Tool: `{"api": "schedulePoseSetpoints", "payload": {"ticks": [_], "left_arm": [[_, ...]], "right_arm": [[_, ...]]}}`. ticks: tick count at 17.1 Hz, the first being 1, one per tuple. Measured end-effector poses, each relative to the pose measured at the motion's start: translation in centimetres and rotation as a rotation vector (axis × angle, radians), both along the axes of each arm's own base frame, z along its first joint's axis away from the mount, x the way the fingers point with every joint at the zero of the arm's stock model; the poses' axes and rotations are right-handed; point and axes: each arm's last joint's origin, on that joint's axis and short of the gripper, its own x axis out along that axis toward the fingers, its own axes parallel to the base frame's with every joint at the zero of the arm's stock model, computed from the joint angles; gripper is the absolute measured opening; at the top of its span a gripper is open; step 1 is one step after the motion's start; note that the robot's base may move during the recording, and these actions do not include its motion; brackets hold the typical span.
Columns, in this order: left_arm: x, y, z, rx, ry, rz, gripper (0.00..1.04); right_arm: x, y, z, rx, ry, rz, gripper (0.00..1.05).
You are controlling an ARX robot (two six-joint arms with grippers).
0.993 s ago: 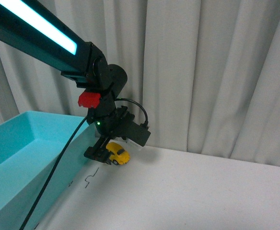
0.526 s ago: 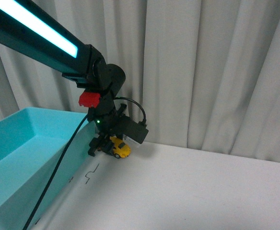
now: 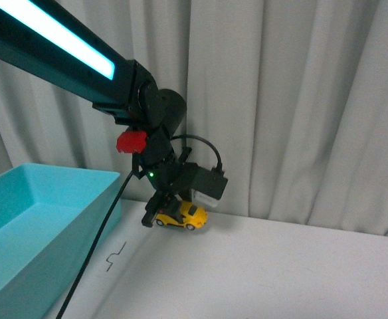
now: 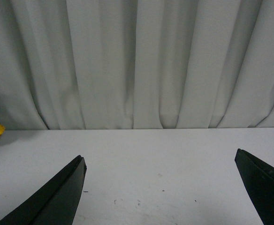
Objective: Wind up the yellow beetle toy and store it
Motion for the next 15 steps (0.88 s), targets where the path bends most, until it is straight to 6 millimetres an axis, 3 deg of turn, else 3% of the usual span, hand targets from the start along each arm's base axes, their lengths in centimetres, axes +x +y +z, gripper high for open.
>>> {"api": "schedulePoseSetpoints", "payload": {"ticks": [2,4,6,8,11,13,15], "left_arm": [[-0.8,-1.0,4.2,-0.103,-0.027,0.083,0.38],[-1.8,-0.3,9.7,-0.229,-0.070,0.195,0.38],[-2.7,2.6,14.6,-0.373,-0.193,0.316,0.38],[-4.3,7.0,18.2,-0.487,-0.273,0.473,0.38],[-7.7,13.8,19.9,-0.559,-0.308,0.764,0.38],[-9.4,16.1,18.9,-0.578,-0.266,0.937,0.38],[-10.7,17.6,16.7,-0.547,-0.172,1.094,0.38]], "right_arm": [[0.0,0.0,0.0,0.000,0.000,0.000,0.98],[0.0,0.0,0.0,0.000,0.000,0.000,0.98],[0.0,0.0,0.0,0.000,0.000,0.000,0.98],[0.0,0.0,0.0,0.000,0.000,0.000,0.98],[0.0,0.0,0.0,0.000,0.000,0.000,0.98],[0.0,0.0,0.0,0.000,0.000,0.000,0.98],[0.0,0.0,0.0,0.000,0.000,0.000,0.98]]}}
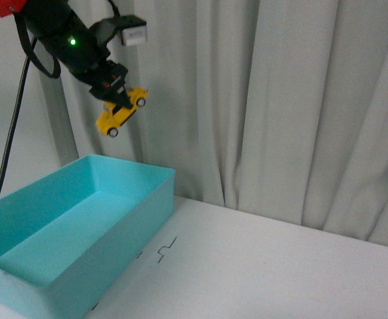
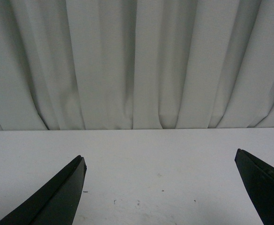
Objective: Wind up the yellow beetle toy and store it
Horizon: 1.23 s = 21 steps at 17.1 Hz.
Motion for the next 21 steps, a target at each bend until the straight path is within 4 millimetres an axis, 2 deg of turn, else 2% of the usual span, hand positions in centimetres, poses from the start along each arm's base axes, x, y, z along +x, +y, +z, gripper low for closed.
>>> {"api": "schedulePoseSetpoints", "payload": {"ticks": [1,5,10,12,15,18,21], "left_arm": [[-0.4,0.5,-1.2,-0.023,0.039,0.038,0.38],[-0.8,1.0,-2.1,-0.023,0.071,0.079,0.38],[-1.4,3.2,-5.2,0.022,0.146,0.264,0.38],[-0.9,4.1,-8.1,0.016,0.207,0.354,0.38],[-0.8,3.7,-10.8,-0.020,0.270,0.417,0.38],[-0.4,3.8,-12.3,-0.045,0.272,0.467,0.38],[-1.0,3.6,-14.5,-0.051,0.338,0.490,0.38]], "right_arm": [[0.0,0.0,0.0,0.000,0.000,0.000,0.98],[0.0,0.0,0.0,0.000,0.000,0.000,0.98],[0.0,0.0,0.0,0.000,0.000,0.000,0.98],[0.0,0.0,0.0,0.000,0.000,0.000,0.98],[0.0,0.0,0.0,0.000,0.000,0.000,0.98],[0.0,0.0,0.0,0.000,0.000,0.000,0.98],[0.0,0.0,0.0,0.000,0.000,0.000,0.98]]}}
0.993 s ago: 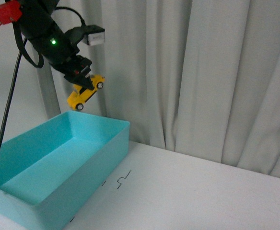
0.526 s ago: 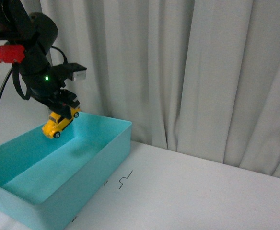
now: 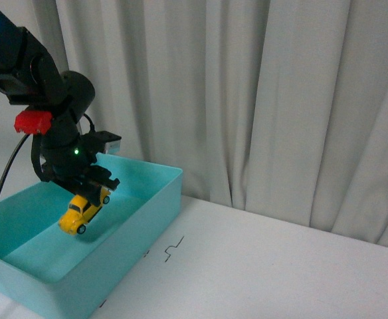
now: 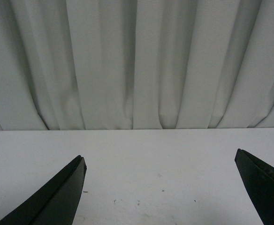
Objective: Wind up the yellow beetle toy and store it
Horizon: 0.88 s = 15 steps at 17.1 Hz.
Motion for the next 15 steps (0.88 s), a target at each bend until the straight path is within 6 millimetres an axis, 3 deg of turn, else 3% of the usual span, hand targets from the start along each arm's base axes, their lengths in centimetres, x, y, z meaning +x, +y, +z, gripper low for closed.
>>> {"api": "schedulePoseSetpoints", "payload": {"ticks": [4,7,11,13,15], "left_arm": [[0.2,-0.3,-0.7,-0.018,-0.014,-0.016,0.39],[0.3,-0.6,-0.4,-0.027,-0.001,-0.027,0.73],[0.5,-0.5,0.5,-0.081,-0.044,-0.049,1.00],[0.2,-0.2,2.2,-0.103,-0.129,-0.065,0.98],[-1.8,-0.1,7.1,-0.105,-0.302,-0.085,0.98]], "right_arm": [[0.0,0.0,0.0,0.000,0.000,0.000,0.98],[0.0,0.0,0.0,0.000,0.000,0.000,0.98],[0.0,0.0,0.0,0.000,0.000,0.000,0.98],[0.0,0.0,0.0,0.000,0.000,0.000,0.98],[0.0,0.0,0.0,0.000,0.000,0.000,0.98]]}}
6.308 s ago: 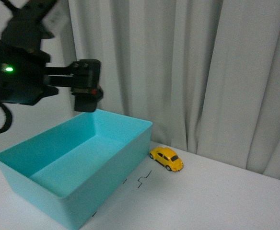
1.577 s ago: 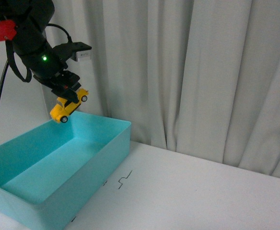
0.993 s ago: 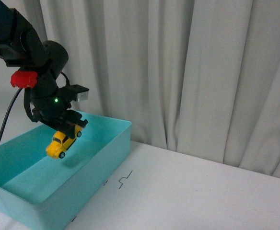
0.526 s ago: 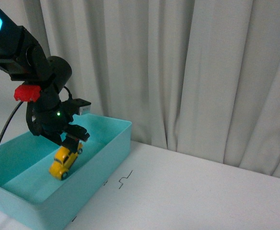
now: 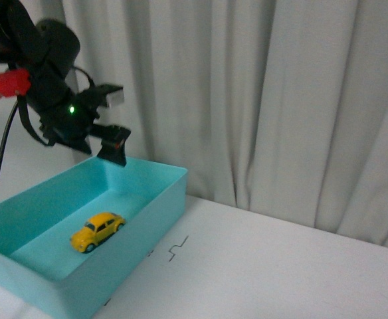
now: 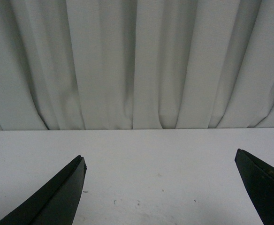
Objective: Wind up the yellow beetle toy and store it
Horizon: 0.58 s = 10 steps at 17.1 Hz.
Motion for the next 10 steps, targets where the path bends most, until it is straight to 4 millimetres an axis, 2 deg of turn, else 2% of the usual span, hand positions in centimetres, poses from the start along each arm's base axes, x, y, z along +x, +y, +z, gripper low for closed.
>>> {"api": "schedulePoseSetpoints", "payload": {"ticks": [1,2,4,6,8,10], "left_arm": [[-1.8,-0.3,2.7,0.018,-0.089,-0.003,0.98],[-3.6,-0.8,4.4,0.031,-0.151,-0.008,0.98],[-7.6,-2.8,6.0,0.053,-0.238,-0.004,0.98],[-9.3,-4.0,6.6,0.036,-0.276,-0.022,0.98],[-14.1,-8.1,8.6,0.018,-0.379,-0.082,0.98],[-18.1,-11.0,11.5,0.002,-0.562,-0.113,0.97]], "right_arm": [[0.0,0.0,0.0,0.000,0.000,0.000,0.98],[0.0,0.0,0.0,0.000,0.000,0.000,0.98],[0.0,0.0,0.0,0.000,0.000,0.000,0.98],[0.0,0.0,0.0,0.000,0.000,0.000,0.98],[0.0,0.0,0.0,0.000,0.000,0.000,0.98],[0.0,0.0,0.0,0.000,0.000,0.000,0.98]]}}
